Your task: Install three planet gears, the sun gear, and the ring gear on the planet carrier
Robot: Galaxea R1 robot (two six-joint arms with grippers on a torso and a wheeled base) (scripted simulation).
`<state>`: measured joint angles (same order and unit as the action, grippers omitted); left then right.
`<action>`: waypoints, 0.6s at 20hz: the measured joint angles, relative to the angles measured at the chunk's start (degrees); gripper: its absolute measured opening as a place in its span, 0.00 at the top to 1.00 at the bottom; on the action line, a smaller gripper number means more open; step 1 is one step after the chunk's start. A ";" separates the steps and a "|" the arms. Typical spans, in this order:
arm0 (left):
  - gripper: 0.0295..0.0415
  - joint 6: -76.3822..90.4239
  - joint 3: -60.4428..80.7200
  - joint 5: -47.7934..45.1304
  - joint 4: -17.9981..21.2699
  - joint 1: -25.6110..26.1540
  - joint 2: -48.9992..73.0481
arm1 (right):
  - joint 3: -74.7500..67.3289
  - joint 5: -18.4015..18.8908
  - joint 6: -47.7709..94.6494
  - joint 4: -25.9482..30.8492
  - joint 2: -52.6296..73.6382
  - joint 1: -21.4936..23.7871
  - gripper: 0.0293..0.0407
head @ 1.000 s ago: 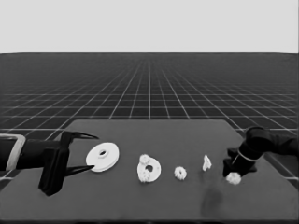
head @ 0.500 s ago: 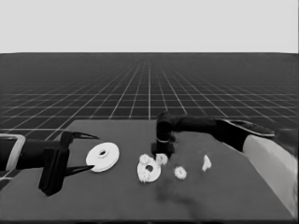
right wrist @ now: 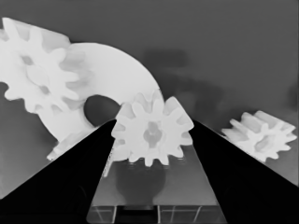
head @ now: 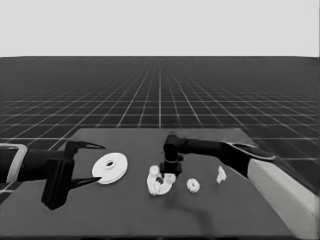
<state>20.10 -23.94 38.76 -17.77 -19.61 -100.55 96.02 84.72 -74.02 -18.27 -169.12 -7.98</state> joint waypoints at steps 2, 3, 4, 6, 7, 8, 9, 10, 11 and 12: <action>0.25 0.00 0.00 0.00 0.00 0.00 0.00 | 0.25 -0.12 0.13 -0.21 -0.06 -0.25 0.83; 0.25 0.00 0.00 0.00 0.00 0.00 0.00 | 0.30 -0.15 0.15 -0.25 -0.07 -0.30 0.84; 0.25 0.00 0.00 0.00 0.00 0.00 0.00 | 0.33 -0.16 0.17 -0.28 -0.07 -0.33 0.83; 0.25 0.00 0.00 0.00 0.00 0.00 0.00 | 0.36 -0.18 0.18 -0.31 -0.08 -0.35 0.31; 0.25 0.00 0.00 0.00 0.00 0.00 0.00 | 0.37 -0.19 0.19 -0.31 -0.08 -0.35 0.23; 0.25 0.00 0.00 0.00 0.00 0.00 0.00 | 0.37 -0.19 0.19 -0.31 -0.08 -0.36 0.20; 0.25 0.00 0.00 0.00 0.00 0.00 0.00 | 0.37 -0.19 0.19 -0.32 -0.08 -0.36 0.20; 0.25 0.00 0.00 0.00 0.00 0.00 0.00 | 0.37 -0.19 0.19 -0.32 -0.08 -0.36 0.19; 0.25 0.00 0.00 0.00 0.00 0.00 0.00 | 0.37 -0.19 0.19 -0.32 -0.08 -0.36 0.19; 0.25 0.00 0.00 0.00 0.00 0.00 0.00 | 0.38 -0.19 0.19 -0.32 -0.08 -0.36 0.19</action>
<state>20.10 -23.94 38.76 -17.77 -19.61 -100.55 96.40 84.53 -73.84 -18.58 -169.20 -8.34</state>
